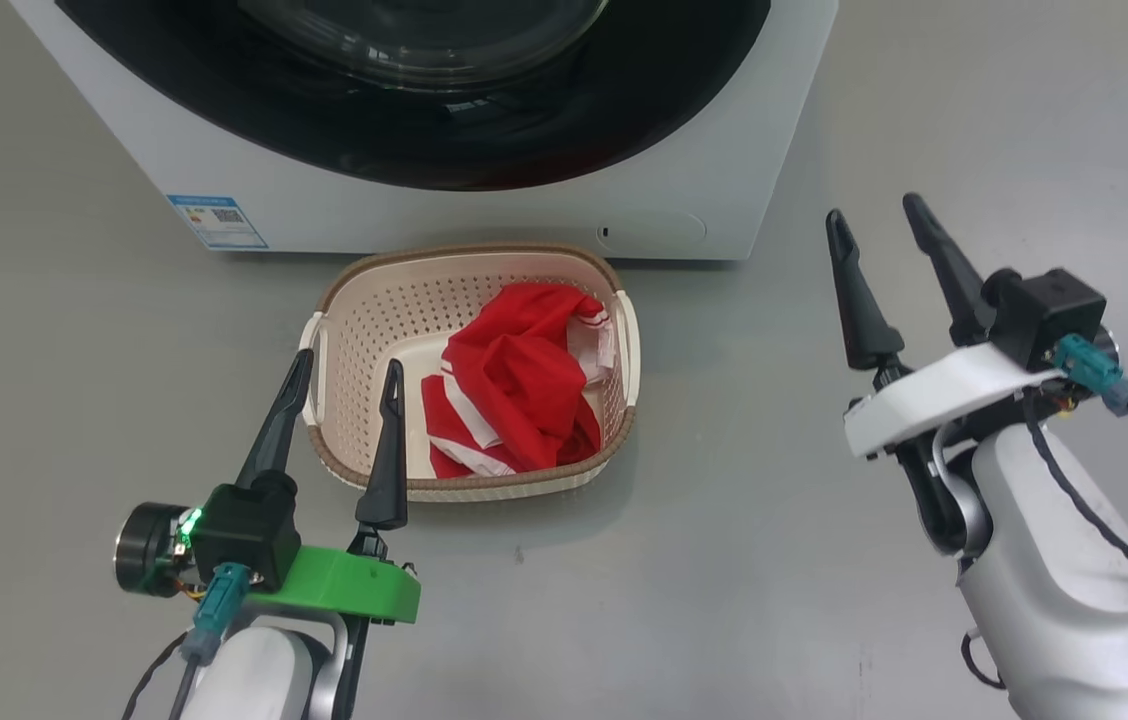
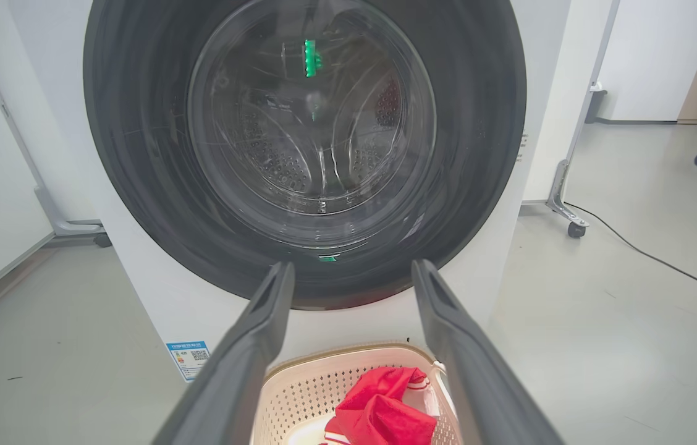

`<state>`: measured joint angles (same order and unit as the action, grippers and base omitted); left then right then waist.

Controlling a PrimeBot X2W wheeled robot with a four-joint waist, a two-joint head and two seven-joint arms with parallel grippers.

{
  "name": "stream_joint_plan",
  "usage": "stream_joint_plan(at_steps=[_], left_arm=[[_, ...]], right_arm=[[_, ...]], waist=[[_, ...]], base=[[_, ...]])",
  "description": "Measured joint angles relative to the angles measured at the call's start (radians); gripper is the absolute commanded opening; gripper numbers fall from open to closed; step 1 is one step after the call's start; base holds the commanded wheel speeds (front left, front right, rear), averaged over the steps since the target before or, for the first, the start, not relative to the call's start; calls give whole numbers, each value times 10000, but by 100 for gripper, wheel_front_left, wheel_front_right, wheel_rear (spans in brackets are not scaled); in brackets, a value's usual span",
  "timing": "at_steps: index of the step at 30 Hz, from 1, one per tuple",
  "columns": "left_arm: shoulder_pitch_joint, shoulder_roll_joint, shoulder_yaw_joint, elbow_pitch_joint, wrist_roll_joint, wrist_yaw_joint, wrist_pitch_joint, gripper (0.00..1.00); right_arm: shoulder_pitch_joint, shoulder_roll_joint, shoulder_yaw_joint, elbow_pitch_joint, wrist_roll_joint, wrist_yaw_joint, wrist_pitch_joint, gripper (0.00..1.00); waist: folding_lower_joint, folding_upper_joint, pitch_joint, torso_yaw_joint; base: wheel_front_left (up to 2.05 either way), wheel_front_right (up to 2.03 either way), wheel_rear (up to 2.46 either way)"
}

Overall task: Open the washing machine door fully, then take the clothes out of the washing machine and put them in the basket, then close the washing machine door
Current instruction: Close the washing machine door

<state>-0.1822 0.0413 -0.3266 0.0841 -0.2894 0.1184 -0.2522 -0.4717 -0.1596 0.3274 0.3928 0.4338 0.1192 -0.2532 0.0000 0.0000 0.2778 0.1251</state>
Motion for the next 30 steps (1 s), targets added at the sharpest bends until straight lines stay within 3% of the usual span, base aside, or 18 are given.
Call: stream_joint_plan(at_steps=[9, 30], left_arm=[[646, 67, 84, 372, 4, 0, 0, 100], [1916, 211, 15, 736, -84, -4, 0, 100]], right_arm=[[1724, 408, -272, -579, -242, -255, 0, 100], [4616, 642, -614, -1816, -773, -777, 0, 100]], waist=[[0, 0, -805, -424], [0, 0, -2258, -1250]], base=[[0, 0, 0], [0, 0, 0]])
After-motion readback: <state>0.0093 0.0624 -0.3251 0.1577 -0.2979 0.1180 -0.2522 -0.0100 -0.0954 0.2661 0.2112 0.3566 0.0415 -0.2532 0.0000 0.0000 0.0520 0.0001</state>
